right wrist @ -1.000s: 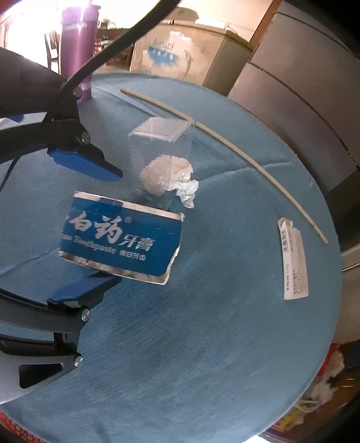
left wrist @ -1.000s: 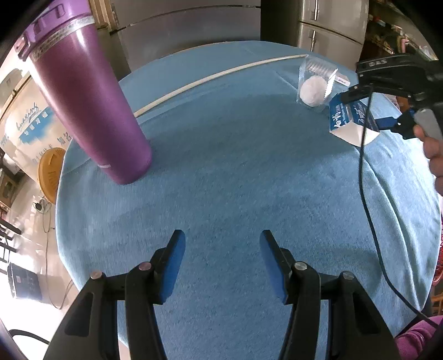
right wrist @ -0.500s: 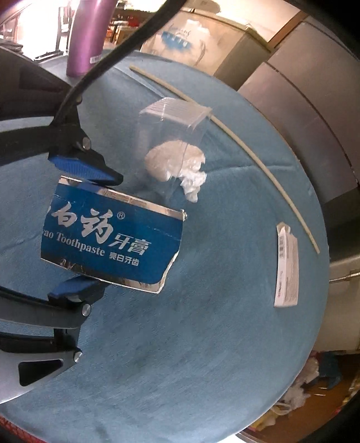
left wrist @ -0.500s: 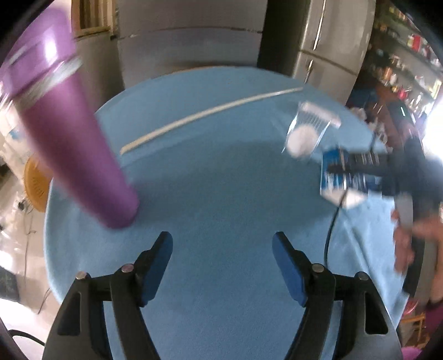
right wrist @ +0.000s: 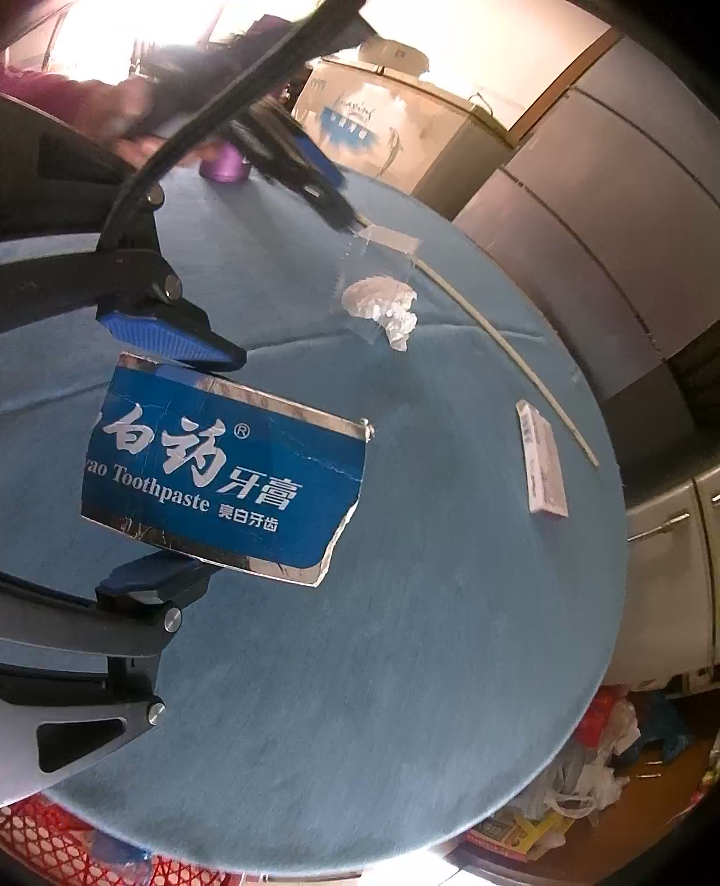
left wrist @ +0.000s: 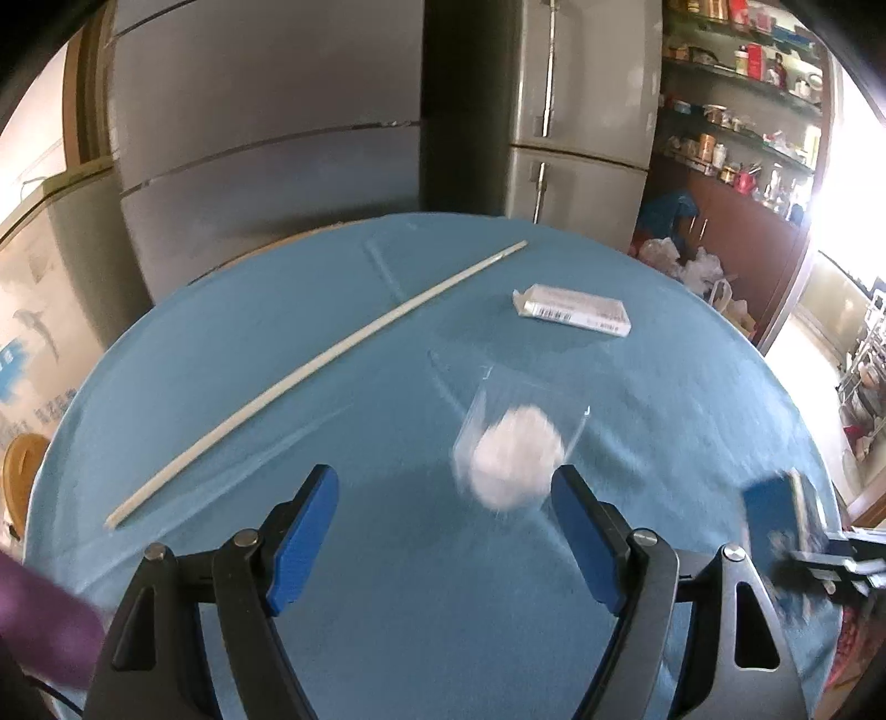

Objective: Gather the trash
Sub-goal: 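Grasp the clear plastic container holding tissue with the left tool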

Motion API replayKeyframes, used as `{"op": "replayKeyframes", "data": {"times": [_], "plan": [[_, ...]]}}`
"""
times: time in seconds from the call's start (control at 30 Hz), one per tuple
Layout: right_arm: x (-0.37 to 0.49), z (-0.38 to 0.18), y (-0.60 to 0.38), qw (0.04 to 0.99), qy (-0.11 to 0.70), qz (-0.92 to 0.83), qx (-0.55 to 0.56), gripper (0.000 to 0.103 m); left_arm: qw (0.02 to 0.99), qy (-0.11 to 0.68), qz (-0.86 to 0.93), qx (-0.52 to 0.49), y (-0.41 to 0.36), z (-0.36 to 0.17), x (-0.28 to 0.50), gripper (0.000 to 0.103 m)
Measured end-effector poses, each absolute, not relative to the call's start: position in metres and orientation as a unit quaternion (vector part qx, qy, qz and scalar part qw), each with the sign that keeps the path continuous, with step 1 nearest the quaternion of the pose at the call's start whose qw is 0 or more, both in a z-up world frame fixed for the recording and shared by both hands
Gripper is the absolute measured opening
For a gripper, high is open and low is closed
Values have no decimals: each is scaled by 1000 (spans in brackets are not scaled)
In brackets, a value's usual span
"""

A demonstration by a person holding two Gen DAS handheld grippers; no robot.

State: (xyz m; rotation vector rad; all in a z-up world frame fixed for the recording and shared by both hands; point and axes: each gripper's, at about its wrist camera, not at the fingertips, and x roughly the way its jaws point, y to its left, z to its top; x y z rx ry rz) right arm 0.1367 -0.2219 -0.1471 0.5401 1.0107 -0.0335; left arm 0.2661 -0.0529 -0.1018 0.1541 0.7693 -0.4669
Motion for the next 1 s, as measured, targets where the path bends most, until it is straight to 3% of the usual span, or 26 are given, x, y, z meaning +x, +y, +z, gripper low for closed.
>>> {"op": "replayKeyframes", "data": {"times": [0.37, 0.43, 0.47, 0.5, 0.9, 1.0], "plan": [[137, -159, -229, 838, 473, -3, 274, 64, 886, 368, -254, 123, -90, -119, 279, 79], [136, -160, -228, 840, 472, -4, 267, 64, 881, 371, -264, 129, -93, -125, 280, 71], [135, -160, -228, 840, 473, -4, 265, 64, 875, 378, -273, 127, -94, -128, 282, 53], [135, -161, -229, 840, 473, -3, 267, 64, 871, 386, -277, 124, -94, -131, 283, 51], [119, -156, -230, 845, 459, 4, 275, 64, 857, 407, -283, 141, -91, -118, 241, 47], [113, -155, -229, 842, 458, 9, 284, 64, 833, 449, -288, 149, -90, -112, 226, 48]]}}
